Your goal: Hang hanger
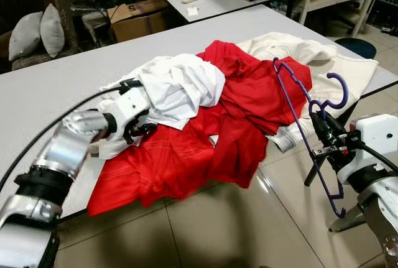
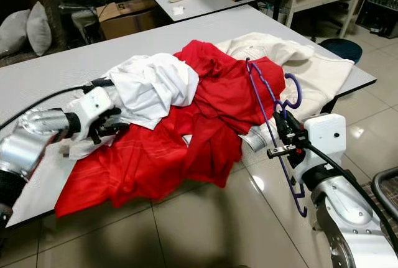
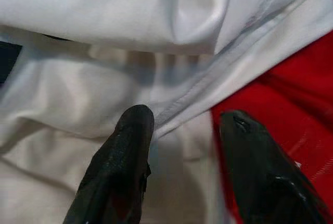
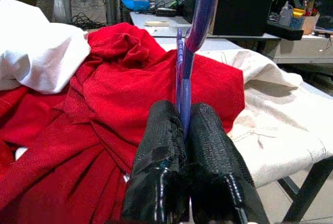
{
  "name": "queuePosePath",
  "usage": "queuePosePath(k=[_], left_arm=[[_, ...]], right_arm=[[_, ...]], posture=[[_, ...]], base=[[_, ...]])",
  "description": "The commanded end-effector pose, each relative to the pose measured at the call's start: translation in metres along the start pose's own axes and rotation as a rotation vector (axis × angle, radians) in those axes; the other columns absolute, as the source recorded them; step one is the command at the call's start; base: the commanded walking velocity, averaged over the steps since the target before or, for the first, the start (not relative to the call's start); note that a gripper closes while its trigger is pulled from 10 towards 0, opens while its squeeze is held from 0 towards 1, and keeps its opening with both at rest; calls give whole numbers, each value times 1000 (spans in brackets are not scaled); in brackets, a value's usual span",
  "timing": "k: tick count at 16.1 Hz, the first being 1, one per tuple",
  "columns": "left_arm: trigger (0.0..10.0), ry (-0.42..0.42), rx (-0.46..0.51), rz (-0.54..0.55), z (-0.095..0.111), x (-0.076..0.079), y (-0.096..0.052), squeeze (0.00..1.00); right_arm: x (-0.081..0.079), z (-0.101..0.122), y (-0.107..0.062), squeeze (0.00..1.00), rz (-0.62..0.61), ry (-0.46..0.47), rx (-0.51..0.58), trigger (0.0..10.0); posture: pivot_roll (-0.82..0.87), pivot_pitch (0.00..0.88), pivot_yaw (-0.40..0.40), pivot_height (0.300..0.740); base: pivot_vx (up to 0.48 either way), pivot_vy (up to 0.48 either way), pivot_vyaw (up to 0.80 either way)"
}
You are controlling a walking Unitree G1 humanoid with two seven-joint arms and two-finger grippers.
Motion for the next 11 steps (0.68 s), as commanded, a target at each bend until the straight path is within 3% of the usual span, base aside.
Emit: queuePosePath(k=[1, 3, 5, 9, 10, 11], left_arm=[[10000, 29, -10, 48, -2, -2, -1, 0], [10000, 120, 11, 116, 0, -5, -4, 0], [10000, 203, 42, 255, 6, -22, -12, 0], [10000, 235, 98, 372, 15, -32, -11, 0], [1137, 235, 107, 390, 17, -35, -10, 0], [0, 246, 99, 368, 15, -34, -9, 0]], right_arm=[[0, 1, 0, 0, -8, -3, 9, 10000], [0, 2, 0, 0, -8, -3, 11, 10000], [1, 2, 1, 0, -10, 0, 14, 10000], [0, 3, 4, 0, -5, 4, 19, 10000], [-1, 3, 4, 0, -4, 4, 19, 10000], [-1, 3, 4, 0, -4, 4, 19, 10000]], posture=[[-127, 0, 127, 740], [-127, 0, 127, 740], [-119, 0, 120, 740], [-115, 0, 119, 740], [-115, 0, 119, 740], [-117, 0, 123, 740]], base=[[0, 0, 0], [0, 0, 0], [0, 0, 0], [0, 0, 0], [0, 0, 0], [0, 0, 0]])
Point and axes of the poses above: a point about 5 cm out from each wrist's last joint towards the gripper, its own y axis pointing out of the wrist towards the gripper, its own z axis along the axis of the wrist's last joint, x = y × z, the point moved 4 cm from there along y, pointing out of the wrist towards the gripper, and after that the axes turned 10 degrees about -y, right-handed, at the moved point
